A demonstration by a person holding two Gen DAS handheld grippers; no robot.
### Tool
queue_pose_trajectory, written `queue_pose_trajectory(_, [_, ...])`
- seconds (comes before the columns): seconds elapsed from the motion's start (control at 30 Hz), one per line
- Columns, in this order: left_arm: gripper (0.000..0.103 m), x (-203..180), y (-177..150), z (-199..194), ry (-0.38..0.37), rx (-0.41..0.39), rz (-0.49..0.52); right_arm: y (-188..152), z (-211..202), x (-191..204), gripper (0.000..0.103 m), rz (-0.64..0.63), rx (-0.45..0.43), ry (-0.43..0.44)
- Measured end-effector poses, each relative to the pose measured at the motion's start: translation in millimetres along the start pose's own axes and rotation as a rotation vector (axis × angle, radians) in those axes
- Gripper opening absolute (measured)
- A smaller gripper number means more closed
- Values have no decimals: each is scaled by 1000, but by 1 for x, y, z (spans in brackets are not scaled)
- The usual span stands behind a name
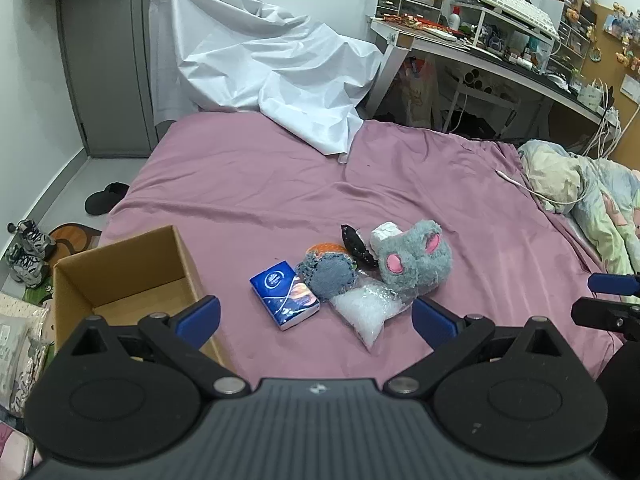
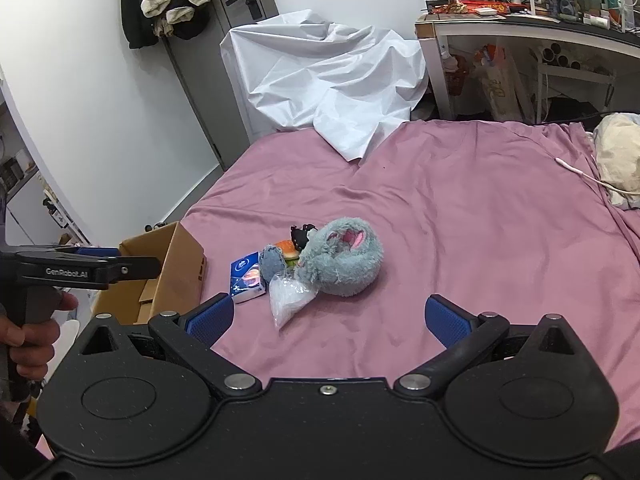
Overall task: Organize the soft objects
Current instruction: 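Move the left tool toward the bag of white foam beads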
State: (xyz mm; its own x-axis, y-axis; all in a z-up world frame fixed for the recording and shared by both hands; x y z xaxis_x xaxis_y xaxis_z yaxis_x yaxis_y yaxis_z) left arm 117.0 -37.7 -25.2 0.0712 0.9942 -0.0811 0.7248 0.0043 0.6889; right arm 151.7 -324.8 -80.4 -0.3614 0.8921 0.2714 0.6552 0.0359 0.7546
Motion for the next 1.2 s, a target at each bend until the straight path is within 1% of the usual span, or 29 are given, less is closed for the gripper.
queue_pose_trajectory(0.2, [102,-5,4,14,-20,6,-2,3,13,1,103,4,12,-11])
queue_pose_trajectory(0.37, [102,-3,8,33,-46,38,-54,8,26,-7,103,65,42,0])
queue_pose_trajectory(0.53, [99,-7,12,47,-75,37,-45,11,39,-12,103,92,42,-2])
queue_pose_trajectory(0.6, [97,-10,13,54,-85,39,-49,13,43,-13,101,101,49,0])
queue_pose_trajectory(0.8, [86,-13,14,82,-100,83,-93,16,61,-18,90,137,81,5])
queue_pose_trajectory(0.83, [84,-14,14,86,-104,89,-98,17,64,-19,87,145,85,5])
queue_pose_trajectory(0.87, [81,-14,14,91,-106,98,-104,17,67,-21,85,152,89,5])
queue_pose_trajectory(1.07, [73,-17,10,117,-108,149,-142,22,78,-28,85,196,94,3])
queue_pose_trajectory(1.2, [69,-21,7,133,-113,177,-165,24,85,-31,85,212,96,-5])
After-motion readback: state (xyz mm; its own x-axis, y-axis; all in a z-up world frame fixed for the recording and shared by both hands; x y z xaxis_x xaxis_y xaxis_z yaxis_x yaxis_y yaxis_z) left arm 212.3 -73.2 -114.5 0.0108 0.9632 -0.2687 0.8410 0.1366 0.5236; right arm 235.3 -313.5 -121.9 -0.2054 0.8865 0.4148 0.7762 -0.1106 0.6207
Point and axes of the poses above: each gripper's, at about its wrist camera, not at the fingertips, and z roughly the way its jaws point, x to its left, y to its top, the point moved 1 cm from there along z, roughly the way its jaws point
